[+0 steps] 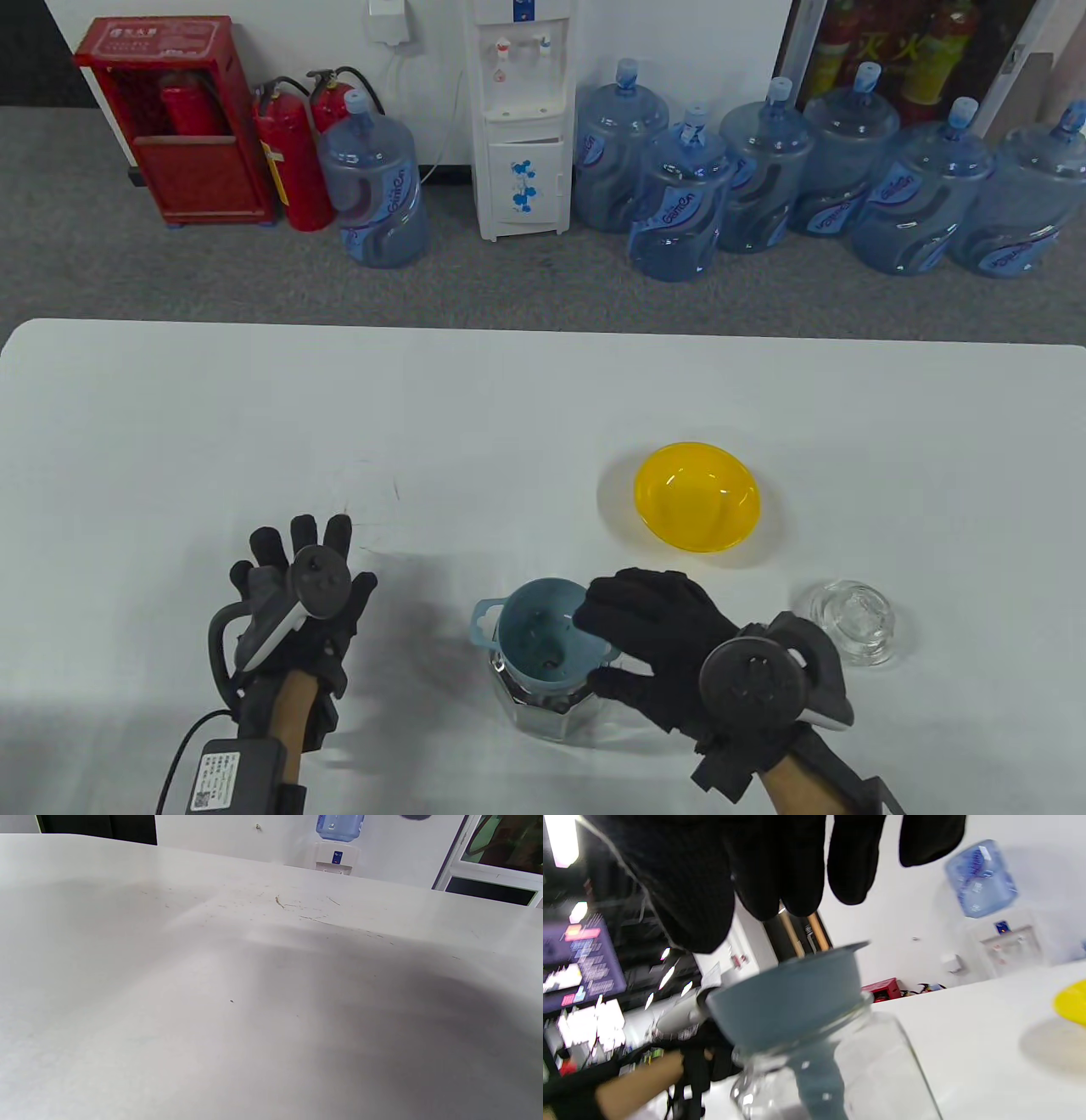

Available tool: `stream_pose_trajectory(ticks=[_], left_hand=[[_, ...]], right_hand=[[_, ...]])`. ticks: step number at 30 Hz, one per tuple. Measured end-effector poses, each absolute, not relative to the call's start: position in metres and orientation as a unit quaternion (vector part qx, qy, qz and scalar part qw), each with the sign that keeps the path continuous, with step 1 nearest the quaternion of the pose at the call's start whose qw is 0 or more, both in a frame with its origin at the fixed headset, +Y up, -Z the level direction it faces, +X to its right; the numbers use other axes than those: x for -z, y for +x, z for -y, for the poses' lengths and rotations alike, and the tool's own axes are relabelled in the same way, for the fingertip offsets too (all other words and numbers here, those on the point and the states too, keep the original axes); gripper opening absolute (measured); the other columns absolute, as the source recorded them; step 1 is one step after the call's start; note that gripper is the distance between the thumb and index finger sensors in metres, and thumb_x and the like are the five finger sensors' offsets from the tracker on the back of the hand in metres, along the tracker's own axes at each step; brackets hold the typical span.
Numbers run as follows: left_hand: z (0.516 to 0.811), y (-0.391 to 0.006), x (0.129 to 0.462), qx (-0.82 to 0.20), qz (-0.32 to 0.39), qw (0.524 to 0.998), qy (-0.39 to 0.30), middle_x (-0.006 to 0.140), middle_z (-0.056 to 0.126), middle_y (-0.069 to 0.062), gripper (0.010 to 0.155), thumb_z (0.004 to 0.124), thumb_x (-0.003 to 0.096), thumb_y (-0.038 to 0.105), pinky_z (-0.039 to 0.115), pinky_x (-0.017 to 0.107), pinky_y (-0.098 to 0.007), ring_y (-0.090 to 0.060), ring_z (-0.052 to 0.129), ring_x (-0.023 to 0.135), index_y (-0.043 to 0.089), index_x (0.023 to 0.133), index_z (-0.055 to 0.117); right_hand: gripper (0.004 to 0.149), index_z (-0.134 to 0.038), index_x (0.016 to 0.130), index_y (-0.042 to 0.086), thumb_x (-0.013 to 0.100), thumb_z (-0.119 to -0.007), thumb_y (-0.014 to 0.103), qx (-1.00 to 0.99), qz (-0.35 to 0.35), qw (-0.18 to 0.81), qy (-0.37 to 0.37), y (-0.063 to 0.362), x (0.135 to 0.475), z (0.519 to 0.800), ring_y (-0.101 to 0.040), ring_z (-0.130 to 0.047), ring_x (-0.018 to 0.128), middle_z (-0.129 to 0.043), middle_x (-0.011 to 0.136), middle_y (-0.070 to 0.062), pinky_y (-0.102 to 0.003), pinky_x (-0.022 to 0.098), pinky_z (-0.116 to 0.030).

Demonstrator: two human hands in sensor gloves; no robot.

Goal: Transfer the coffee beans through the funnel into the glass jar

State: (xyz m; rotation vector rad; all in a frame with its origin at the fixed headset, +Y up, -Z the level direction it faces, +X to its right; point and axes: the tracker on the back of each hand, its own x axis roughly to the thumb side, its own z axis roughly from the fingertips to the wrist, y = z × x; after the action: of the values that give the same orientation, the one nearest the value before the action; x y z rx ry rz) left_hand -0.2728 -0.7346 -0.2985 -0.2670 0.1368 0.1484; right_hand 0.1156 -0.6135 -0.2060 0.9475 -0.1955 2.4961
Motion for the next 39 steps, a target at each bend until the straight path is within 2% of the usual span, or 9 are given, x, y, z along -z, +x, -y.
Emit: stream_pose_trajectory(ticks=[4,11,15,17,22,29,34,39], left_hand=[[0.735,-0.272,0.298,-0.071,-0.068,0.986,-0.135,0.123,0.004,-0.002,0.069,0.05,0.0595,0.06,0.008,0.07,-0.063,-0.043,-0.005,0.105,0.041,0.114,0.011],[0.735,-0.273,0.299,-0.074,-0.069,0.986,-0.136,0.123,0.004,-0.002,0.069,0.05,0.0594,0.06,0.008,0.071,-0.063,-0.043,-0.005,0.105,0.041,0.114,0.011],[0.735,-0.273,0.299,-0.075,-0.069,0.985,-0.138,0.122,0.003,-0.002,0.069,0.05,0.0595,0.06,0.008,0.071,-0.063,-0.043,-0.005,0.105,0.041,0.114,0.011],[0.734,-0.273,0.299,-0.084,-0.066,0.985,-0.138,0.122,0.003,-0.002,0.069,0.05,0.0595,0.06,0.008,0.071,-0.063,-0.043,-0.005,0.105,0.041,0.114,0.011],[0.733,-0.271,0.299,-0.079,-0.064,0.985,-0.136,0.122,0.003,-0.002,0.069,0.05,0.0595,0.06,0.008,0.071,-0.063,-0.043,-0.005,0.105,0.041,0.114,0.011],[0.733,-0.272,0.299,-0.08,-0.066,0.985,-0.137,0.123,0.004,-0.002,0.068,0.05,0.0595,0.06,0.008,0.071,-0.063,-0.043,-0.005,0.105,0.042,0.114,0.012],[0.733,-0.272,0.299,-0.08,-0.066,0.985,-0.138,0.123,0.004,-0.001,0.068,0.05,0.0596,0.06,0.008,0.07,-0.063,-0.043,-0.005,0.105,0.042,0.114,0.012],[0.733,-0.272,0.299,-0.08,-0.066,0.985,-0.138,0.123,0.004,-0.001,0.068,0.05,0.0595,0.06,0.008,0.071,-0.063,-0.043,-0.005,0.105,0.042,0.114,0.012]], right_hand=[[0.059,-0.077,0.107,0.03,0.053,-0.096,0.046,-0.92,0.08,0.128,0.361,0.096,0.197,0.618,-0.033,-0.065,0.112,-0.07,0.119,-0.001,-0.068,0.081,-0.045],[0.052,-0.079,0.105,0.031,0.056,-0.093,0.042,-0.922,0.057,0.119,0.364,0.09,0.2,0.622,-0.035,-0.06,0.113,-0.066,0.12,-0.007,-0.069,0.081,-0.039],[0.043,-0.084,0.098,0.03,0.057,-0.092,0.036,-0.923,0.059,0.113,0.364,0.087,0.2,0.624,-0.034,-0.064,0.112,-0.07,0.118,-0.006,-0.07,0.081,-0.039],[0.038,-0.087,0.094,0.029,0.057,-0.092,0.034,-0.92,0.063,0.124,0.367,0.087,0.201,0.624,-0.033,-0.067,0.11,-0.073,0.115,-0.005,-0.069,0.081,-0.04],[0.037,-0.089,0.093,0.028,0.056,-0.092,0.031,-0.917,0.055,0.151,0.364,0.093,0.205,0.619,-0.033,-0.071,0.109,-0.076,0.113,-0.004,-0.07,0.081,-0.041],[0.035,-0.091,0.091,0.026,0.056,-0.091,0.029,-0.905,0.096,0.211,0.358,0.109,0.205,0.606,-0.033,-0.084,0.1,-0.082,0.107,-0.005,-0.066,0.079,-0.053],[0.035,-0.092,0.09,0.025,0.055,-0.092,0.03,-0.896,0.171,0.252,0.322,0.125,0.205,0.589,-0.033,-0.09,0.094,-0.084,0.105,-0.007,-0.064,0.078,-0.06],[0.036,-0.091,0.091,0.024,0.056,-0.091,0.03,-0.87,0.207,0.367,0.255,0.152,0.223,0.585,-0.033,-0.092,0.092,-0.084,0.104,-0.008,-0.061,0.077,-0.063]])
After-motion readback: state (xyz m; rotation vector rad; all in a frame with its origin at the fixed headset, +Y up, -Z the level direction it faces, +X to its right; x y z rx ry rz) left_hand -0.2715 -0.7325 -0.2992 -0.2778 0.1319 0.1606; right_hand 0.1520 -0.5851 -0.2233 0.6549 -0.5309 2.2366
